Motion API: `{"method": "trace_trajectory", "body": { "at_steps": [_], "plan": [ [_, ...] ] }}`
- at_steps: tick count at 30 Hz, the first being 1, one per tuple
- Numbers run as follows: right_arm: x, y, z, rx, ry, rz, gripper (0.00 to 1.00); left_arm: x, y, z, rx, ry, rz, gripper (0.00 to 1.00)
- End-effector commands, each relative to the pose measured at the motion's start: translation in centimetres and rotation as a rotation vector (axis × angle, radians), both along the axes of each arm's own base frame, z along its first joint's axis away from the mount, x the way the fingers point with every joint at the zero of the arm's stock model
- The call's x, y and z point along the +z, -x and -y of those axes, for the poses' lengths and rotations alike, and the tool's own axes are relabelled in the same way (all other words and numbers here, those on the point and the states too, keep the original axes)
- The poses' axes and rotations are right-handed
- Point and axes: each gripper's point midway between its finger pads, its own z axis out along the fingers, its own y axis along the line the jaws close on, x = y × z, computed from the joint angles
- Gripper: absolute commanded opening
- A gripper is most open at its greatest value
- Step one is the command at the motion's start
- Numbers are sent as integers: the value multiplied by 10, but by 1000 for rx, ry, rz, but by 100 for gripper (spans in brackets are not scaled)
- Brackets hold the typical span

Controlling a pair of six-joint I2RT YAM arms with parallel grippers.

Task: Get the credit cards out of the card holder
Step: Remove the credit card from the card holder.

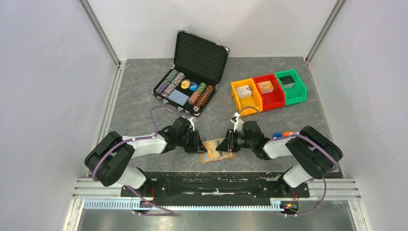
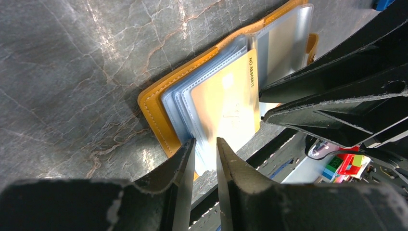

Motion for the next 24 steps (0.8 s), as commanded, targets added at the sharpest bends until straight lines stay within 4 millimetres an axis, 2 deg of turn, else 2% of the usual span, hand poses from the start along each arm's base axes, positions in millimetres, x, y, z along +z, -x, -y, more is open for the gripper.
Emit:
{"method": "trace_trajectory", "body": {
  "at_steps": [1,10,19,21,24],
  "plan": [
    [1,-11,-6,0,25,55,27,-25,13,-17,15,-96,-66,31],
    [-5,-7,-8,4,40,24,28,-25,14,-17,12,-93,-68,31],
    [-1,-2,-13,-7,-37,-12,23,-27,16,-18,19,-95,-80,31],
    [-3,-2,-12,-17,-38,-14,19,-27,16,-19,22,-96,-79,31],
    [1,-3,-13,-21,-60,-4,3,-27,15,-19,23,-97,-77,31]
  ]
}}
